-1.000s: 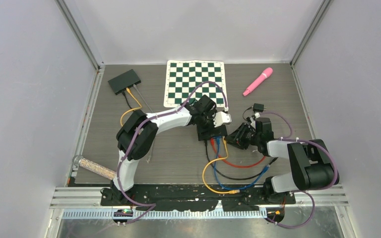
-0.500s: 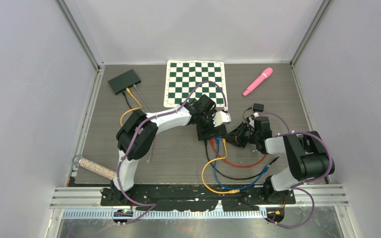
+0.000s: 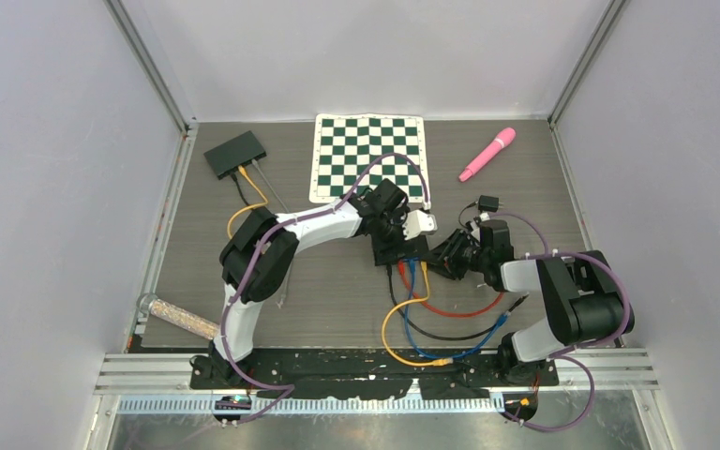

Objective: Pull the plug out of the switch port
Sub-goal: Pull the connector from the switch port.

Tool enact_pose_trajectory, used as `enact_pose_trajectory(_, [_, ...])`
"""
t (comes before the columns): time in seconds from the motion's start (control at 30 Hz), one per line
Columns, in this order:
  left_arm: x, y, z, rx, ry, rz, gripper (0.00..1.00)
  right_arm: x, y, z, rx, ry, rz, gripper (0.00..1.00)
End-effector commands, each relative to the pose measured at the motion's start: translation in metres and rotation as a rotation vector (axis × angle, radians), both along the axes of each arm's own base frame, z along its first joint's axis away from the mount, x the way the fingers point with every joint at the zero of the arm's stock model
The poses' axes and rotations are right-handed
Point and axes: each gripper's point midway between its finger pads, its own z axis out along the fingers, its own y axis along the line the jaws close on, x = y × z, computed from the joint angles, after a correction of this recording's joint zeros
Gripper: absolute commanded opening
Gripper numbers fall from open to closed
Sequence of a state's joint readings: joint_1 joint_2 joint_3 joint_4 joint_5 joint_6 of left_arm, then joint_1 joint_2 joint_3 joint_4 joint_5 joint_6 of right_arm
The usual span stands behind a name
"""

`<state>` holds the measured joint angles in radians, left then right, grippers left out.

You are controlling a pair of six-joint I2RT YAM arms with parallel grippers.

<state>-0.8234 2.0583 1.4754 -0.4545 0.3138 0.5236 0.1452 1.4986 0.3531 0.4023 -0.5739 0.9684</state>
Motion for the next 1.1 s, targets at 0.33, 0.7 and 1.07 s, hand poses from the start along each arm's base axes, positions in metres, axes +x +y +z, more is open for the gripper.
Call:
enact_pose_trajectory(0.33, [-0.014,-0.008,0.001,-0.029,0.048,-0.051,0.71,0.007,-0.037,-0.027,-0.295,-0.003,-0.070,0.43])
enact_pose_trajectory(0.7, [-0.018,-0.008,0.008,-0.050,0.171,-0.085,0.68,-0.007,-0.002,-0.024,-0.049,-0.015,0.002,0.40])
enact_pose_trajectory(1.07, [-0.022,-0.008,0.007,-0.041,0.197,-0.110,0.68,0.009,0.004,-0.012,0.029,-0.030,-0.043,0.44])
